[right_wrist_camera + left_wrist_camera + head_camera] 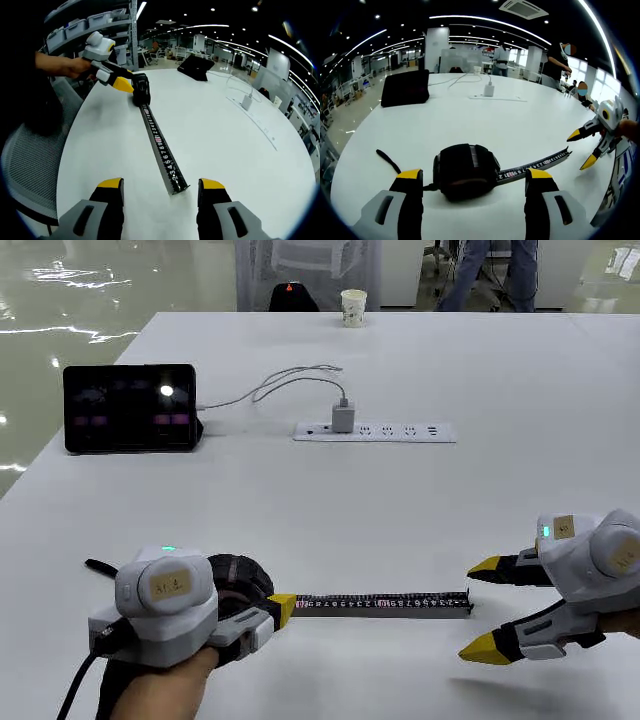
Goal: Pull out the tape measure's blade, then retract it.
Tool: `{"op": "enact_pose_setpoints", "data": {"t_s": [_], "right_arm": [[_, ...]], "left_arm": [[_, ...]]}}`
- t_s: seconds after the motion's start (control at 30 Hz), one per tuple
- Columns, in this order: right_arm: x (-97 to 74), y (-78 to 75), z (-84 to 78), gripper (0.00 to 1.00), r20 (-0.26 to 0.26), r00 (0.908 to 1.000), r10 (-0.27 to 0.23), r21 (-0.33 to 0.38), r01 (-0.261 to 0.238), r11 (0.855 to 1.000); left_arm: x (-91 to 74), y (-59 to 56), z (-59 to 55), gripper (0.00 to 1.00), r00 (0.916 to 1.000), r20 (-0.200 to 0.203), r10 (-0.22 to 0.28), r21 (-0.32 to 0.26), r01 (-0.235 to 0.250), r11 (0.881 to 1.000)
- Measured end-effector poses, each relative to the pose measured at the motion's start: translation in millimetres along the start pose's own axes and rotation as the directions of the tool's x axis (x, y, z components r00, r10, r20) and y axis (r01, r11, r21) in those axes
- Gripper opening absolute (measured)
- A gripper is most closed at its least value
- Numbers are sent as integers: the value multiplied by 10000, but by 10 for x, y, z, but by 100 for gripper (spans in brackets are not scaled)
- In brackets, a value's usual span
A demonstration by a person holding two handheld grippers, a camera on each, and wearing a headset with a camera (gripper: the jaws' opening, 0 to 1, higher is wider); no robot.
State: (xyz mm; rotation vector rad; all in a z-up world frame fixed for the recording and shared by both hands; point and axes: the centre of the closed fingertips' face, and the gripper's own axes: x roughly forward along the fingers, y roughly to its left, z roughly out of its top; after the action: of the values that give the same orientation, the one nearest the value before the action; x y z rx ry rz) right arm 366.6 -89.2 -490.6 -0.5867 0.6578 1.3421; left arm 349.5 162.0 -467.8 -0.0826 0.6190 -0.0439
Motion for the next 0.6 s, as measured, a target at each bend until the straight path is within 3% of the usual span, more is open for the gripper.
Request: {"op": "enact_pose_setpoints", "data": {"t_s": [0.3,0.6], "right_arm": [[56,-54,-72,42,-467,9983,340,-806,-377,9960],[117,-120,-143,31,-733,9958,550,-1117,-630,9917]], "left_arm": [[54,33,-4,73,9999,-120,105,-161,-107,9998],[120,52,-5,69,9996,-213,183,-180,-187,9997]]}}
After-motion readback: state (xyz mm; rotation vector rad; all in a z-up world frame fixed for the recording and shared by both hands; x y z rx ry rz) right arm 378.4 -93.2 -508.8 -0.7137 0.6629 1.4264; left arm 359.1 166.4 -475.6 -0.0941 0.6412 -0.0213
